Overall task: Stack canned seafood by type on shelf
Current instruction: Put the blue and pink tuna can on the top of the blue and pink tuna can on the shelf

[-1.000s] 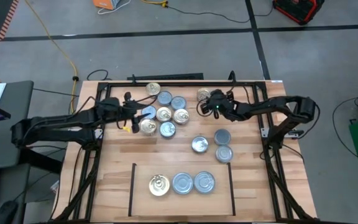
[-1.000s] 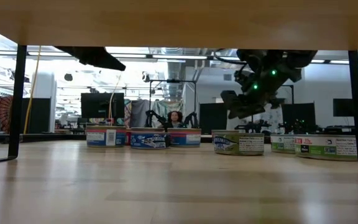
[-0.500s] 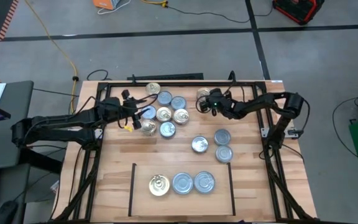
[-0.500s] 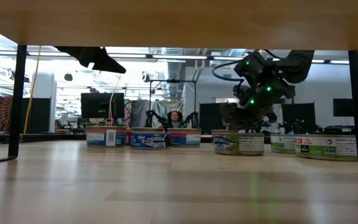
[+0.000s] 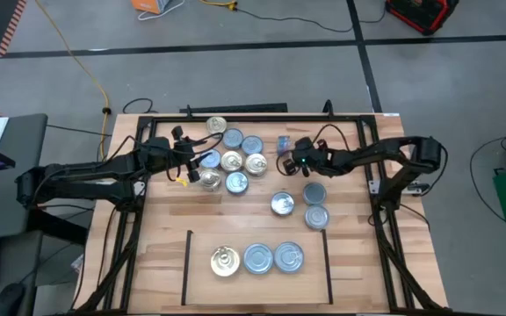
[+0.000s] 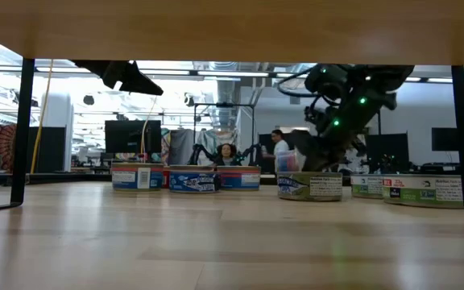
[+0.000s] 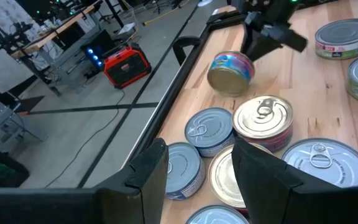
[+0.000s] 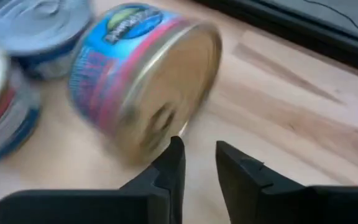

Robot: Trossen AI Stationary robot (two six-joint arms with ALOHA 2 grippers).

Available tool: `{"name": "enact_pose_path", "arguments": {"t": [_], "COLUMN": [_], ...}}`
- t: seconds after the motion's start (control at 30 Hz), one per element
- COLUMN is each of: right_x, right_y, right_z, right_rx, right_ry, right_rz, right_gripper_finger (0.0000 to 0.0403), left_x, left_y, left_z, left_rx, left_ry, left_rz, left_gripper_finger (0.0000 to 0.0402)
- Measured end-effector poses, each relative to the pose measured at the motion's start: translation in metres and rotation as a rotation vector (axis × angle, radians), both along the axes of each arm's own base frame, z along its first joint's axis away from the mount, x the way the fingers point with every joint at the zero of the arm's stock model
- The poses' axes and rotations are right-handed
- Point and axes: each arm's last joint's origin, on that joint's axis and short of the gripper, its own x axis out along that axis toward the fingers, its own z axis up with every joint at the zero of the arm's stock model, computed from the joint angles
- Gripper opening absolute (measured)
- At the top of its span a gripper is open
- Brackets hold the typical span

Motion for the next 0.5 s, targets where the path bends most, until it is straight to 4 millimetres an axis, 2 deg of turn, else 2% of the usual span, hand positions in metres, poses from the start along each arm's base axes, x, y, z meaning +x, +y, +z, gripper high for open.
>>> {"name": "enact_pose_path", "arguments": {"t": [0.07,0.17,0.27,0.37,0.5], "right_x": [0.001,0.002,0.002,0.006,0.018], "right_y": [0.007,0.017,0.027,0.033,0.041], "right_z": [0.013,0.035,0.06,0.082,0.087], "right_rx": [-0.03,-0.077,-0.075,-0.059,-0.067], "right_ry": [-0.002,0.061,0.115,0.135,0.161], "right_rz": [0.064,0.249,0.332,0.363,0.443], "right_gripper_finger": [0.0116,0.0121,0.0141,0.0182,0.026], "left_x": [0.0,0.0,0.0,0.0,0.0], "left_y": [0.0,0.0,0.0,0.0,0.0], "left_z": [0.0,0.0,0.0,0.0,0.001], "left_rx": [-0.006,-0.006,-0.008,-0.008,-0.008], "left_ry": [-0.004,-0.004,-0.005,-0.011,-0.016], "left_rz": [0.001,0.001,-0.002,-0.007,-0.012], "left_gripper_finger": [0.0168,0.0168,0.0168,0.0168,0.0168]}}
